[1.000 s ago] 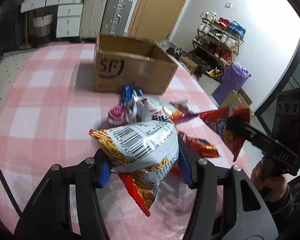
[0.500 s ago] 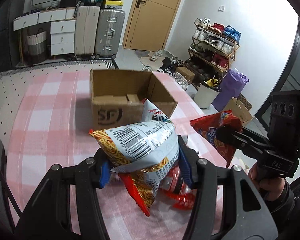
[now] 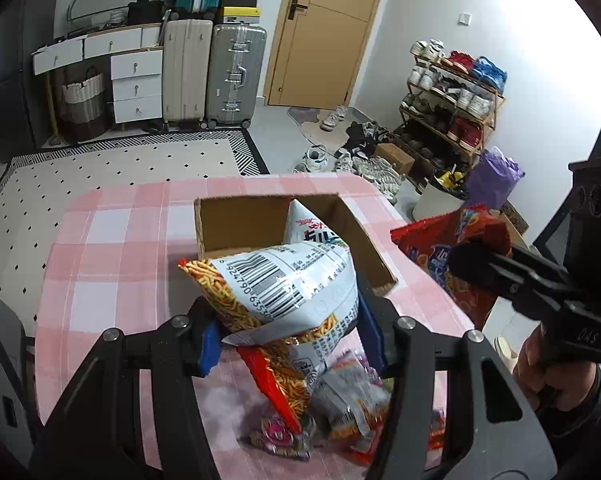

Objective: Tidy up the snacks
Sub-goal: 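Lower both held bags into the cardboard box and open both grippers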

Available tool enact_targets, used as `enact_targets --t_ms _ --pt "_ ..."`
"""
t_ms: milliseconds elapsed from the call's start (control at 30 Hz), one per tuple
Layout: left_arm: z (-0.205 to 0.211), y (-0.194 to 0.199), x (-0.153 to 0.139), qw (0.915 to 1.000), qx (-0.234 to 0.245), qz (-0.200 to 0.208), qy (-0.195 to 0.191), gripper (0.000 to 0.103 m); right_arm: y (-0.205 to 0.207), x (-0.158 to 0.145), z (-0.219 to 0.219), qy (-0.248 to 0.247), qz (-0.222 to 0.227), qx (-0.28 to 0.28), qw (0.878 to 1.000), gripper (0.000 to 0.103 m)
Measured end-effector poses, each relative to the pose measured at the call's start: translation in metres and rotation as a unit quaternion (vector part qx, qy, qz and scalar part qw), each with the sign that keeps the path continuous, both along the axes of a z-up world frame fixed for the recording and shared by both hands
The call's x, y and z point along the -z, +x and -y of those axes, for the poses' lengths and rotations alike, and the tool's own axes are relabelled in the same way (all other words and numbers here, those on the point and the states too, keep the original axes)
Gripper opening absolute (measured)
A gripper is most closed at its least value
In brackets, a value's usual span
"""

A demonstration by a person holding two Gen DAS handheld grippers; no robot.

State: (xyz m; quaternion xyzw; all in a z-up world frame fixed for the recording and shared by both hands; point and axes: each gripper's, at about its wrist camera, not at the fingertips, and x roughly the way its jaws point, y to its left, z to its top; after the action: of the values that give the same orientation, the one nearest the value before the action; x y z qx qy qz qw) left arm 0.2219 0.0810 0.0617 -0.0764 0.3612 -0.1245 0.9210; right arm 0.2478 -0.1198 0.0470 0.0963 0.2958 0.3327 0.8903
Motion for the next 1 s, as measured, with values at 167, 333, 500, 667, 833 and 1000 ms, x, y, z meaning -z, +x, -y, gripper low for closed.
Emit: enact_targets --t_ms 167,333,500,667,833,1000 --pt "-0.010 0.029 -0.002 0.9996 0.001 -0.011 -0.024 0.053 0.028 -0.002 -0.017 -0.009 -0.016 -0.004 1.000 0.062" --pt "0.005 0.063 0.024 0.9992 -0.001 -0.031 -0.024 0.053 0.054 0.011 -0.029 -0.016 -0.025 -0.003 1.000 0.062" --pt "0.009 0.081 0.052 0.9976 -0.008 -0.059 -0.034 0.048 0.080 0.035 -0.033 -0.015 -0.049 0.006 0.999 0.062" --pt "0.024 0.094 0.072 0.9979 -0.003 -0.062 -0.020 0.042 0.097 0.053 -0.033 -0.011 -0.051 0.014 0.999 0.062" --pt "0.021 0.107 0.090 0.9955 -0.023 -0.089 -0.025 0.043 0.110 0.071 -0.036 -0.040 -0.053 0.042 0.997 0.084" --pt "0.016 0.100 0.089 0.9962 -0.029 -0.077 -0.028 0.058 0.117 0.078 -0.030 -0.037 -0.068 0.061 0.995 0.094"
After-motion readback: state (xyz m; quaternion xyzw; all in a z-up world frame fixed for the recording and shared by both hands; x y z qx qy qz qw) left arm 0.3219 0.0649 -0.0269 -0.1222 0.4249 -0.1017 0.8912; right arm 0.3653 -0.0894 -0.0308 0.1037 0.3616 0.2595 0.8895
